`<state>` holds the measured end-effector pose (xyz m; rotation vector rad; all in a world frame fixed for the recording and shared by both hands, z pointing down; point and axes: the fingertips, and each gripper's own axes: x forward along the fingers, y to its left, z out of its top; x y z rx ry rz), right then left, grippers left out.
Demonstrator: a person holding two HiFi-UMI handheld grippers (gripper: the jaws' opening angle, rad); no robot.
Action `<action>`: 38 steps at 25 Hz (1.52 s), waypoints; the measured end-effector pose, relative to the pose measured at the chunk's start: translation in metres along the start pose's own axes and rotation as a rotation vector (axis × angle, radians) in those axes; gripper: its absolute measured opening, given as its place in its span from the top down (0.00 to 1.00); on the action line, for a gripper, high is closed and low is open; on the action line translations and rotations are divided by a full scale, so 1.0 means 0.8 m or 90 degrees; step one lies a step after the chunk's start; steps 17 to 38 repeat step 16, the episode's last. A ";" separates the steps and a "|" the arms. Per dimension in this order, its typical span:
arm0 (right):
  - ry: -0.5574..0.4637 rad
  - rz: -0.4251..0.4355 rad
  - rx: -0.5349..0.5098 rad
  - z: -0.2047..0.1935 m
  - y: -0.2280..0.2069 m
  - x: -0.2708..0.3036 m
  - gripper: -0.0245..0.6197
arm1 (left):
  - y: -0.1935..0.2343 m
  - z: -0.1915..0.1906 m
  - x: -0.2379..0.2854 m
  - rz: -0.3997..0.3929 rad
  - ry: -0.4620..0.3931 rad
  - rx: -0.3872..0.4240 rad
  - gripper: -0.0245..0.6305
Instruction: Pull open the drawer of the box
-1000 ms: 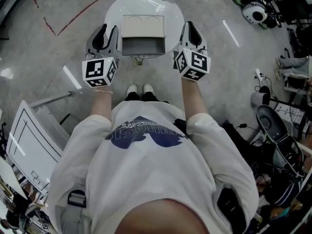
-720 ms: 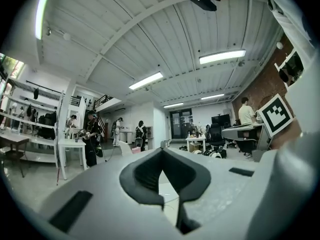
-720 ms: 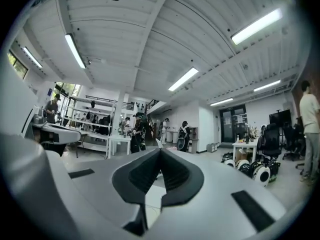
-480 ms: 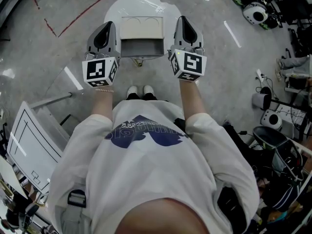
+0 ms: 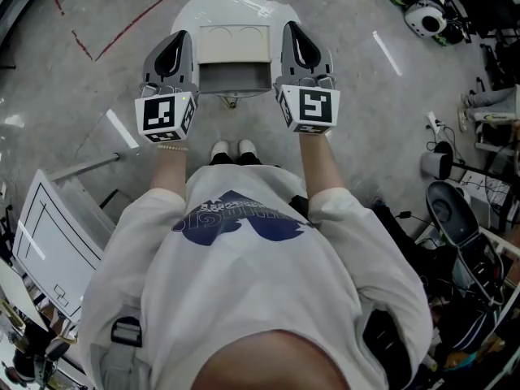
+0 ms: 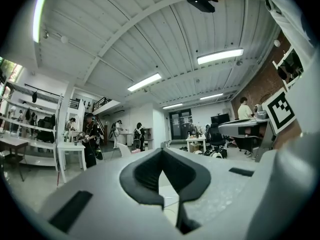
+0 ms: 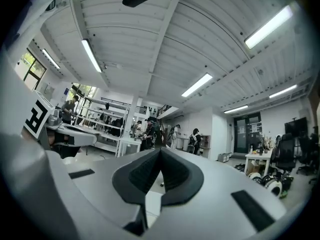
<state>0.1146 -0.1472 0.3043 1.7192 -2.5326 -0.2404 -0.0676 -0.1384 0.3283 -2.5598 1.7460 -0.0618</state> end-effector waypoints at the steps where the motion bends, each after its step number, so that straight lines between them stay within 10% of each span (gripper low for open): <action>1: -0.002 0.001 0.000 0.001 -0.001 -0.001 0.97 | -0.002 0.000 0.001 0.000 0.000 -0.001 0.95; 38: 0.002 -0.002 -0.008 0.011 0.010 0.001 0.97 | 0.013 0.009 -0.010 0.010 -0.011 -0.002 0.95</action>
